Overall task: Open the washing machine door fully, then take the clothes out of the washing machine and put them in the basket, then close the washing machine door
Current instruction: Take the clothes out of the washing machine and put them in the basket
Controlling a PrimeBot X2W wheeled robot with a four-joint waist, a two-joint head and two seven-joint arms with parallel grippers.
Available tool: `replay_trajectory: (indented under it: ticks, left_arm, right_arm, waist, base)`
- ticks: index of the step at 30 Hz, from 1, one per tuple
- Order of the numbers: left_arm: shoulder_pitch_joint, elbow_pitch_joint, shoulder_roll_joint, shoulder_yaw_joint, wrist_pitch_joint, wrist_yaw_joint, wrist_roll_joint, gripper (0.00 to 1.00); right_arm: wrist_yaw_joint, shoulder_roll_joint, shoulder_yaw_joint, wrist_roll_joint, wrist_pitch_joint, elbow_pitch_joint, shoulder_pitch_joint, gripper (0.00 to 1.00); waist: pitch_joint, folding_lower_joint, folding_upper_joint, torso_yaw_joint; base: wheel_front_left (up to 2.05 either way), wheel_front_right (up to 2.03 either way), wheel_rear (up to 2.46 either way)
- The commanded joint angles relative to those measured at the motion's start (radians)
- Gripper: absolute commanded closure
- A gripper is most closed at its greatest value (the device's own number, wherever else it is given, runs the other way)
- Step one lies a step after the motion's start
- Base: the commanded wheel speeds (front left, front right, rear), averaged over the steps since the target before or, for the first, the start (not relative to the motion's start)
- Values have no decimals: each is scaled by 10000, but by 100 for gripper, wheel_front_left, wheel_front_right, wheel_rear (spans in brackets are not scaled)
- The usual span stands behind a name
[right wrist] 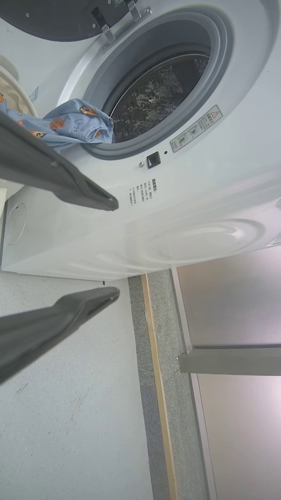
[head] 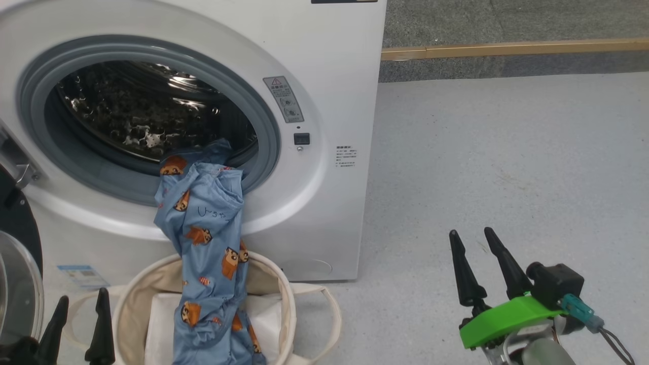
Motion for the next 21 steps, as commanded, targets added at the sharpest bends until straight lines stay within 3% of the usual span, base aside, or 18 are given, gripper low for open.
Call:
replay_trajectory:
  ticks: [1, 15, 21]
  left_arm:
    - [-345, -245, 281, 460, -128, 99, 47, 0]
    - [-649, -49, 318, 249, -42, 70, 55, 0]
    - [-1339, 528, 437, 7, 180, -162, 49, 0]
  right_arm:
    - [75, 24, 208, -2, -92, -379, -223, 0]
    - [75, 24, 297, 9, -92, -358, -294, 0]
    - [75, 24, 394, 48, -92, -387, -384, 0]
  waist:
    - [-10, 0, -1, -3]
    - [104, 0, -1, -48]
    - [318, 0, -1, -218]
  base:
    - [0, 0, 0]
    - [0, 0, 0]
    - [0, 0, 0]
